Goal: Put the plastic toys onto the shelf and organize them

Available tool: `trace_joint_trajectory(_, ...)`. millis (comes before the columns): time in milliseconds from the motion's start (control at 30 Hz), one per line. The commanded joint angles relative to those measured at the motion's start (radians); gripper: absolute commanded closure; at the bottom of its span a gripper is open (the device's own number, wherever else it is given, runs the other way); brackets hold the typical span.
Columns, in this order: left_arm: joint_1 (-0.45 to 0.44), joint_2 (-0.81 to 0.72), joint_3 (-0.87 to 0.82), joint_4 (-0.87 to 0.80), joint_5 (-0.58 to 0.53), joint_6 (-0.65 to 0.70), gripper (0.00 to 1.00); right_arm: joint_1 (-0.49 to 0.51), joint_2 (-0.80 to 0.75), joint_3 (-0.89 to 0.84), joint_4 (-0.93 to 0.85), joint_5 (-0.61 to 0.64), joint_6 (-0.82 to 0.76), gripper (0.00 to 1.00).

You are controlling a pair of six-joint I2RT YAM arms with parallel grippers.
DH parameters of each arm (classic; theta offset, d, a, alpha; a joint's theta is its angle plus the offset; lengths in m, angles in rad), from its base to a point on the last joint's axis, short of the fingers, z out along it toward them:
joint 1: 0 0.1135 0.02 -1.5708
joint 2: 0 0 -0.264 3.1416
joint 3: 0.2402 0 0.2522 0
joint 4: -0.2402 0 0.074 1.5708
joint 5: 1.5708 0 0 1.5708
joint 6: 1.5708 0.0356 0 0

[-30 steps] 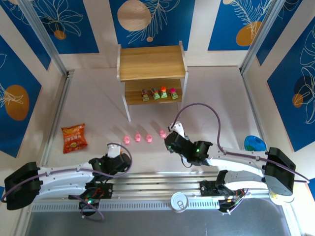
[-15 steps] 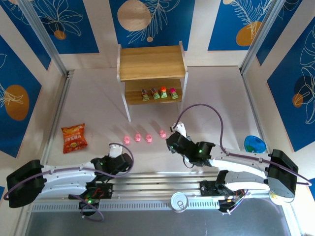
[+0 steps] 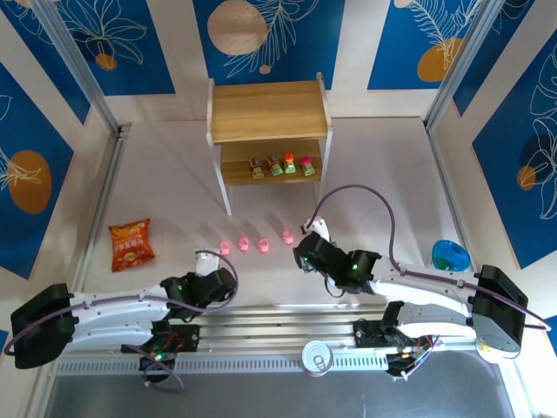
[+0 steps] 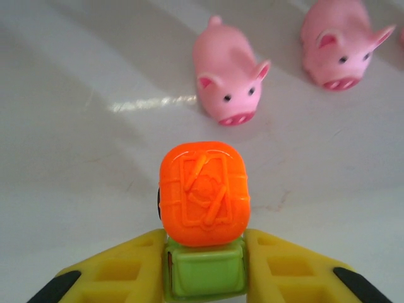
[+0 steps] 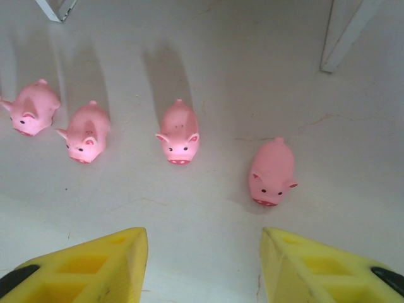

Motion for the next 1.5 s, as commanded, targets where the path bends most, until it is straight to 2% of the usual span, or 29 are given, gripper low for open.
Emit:
trace_joint_trajectory(0, -0.003, -0.015, 0.055, -0.045, -0.018, 0.033, 0.72, -0.004, -0.02, -0.001, -0.014, -0.035, -0.019, 0.49)
trace_joint_trajectory(233, -0.004, 0.02, 0.191, -0.066, -0.028, 0.103, 0.72, -0.021, -0.03, -0.017, 0.008, -0.088, -0.056, 0.47)
trace_joint_trajectory(467, 0.02, 0.144, 0.36, -0.042, -0.021, 0.193, 0.7, -0.023, -0.036, -0.038, 0.053, -0.179, -0.107, 0.44)
trace_joint_trajectory(733, 0.109, 0.255, 0.49, 0.005, 0.008, 0.243, 0.7, -0.037, -0.101, -0.104, 0.094, -0.192, -0.121, 0.43)
trace_joint_trajectory(1133, 0.277, 0.407, 0.693, 0.055, 0.073, 0.314, 0.7, -0.043, -0.097, -0.096, 0.094, -0.204, -0.135, 0.42)
trace_joint_trajectory(1467, 0.362, 0.496, 0.829, 0.051, 0.099, 0.364, 0.7, -0.043, -0.071, -0.083, 0.1, -0.214, -0.139, 0.42)
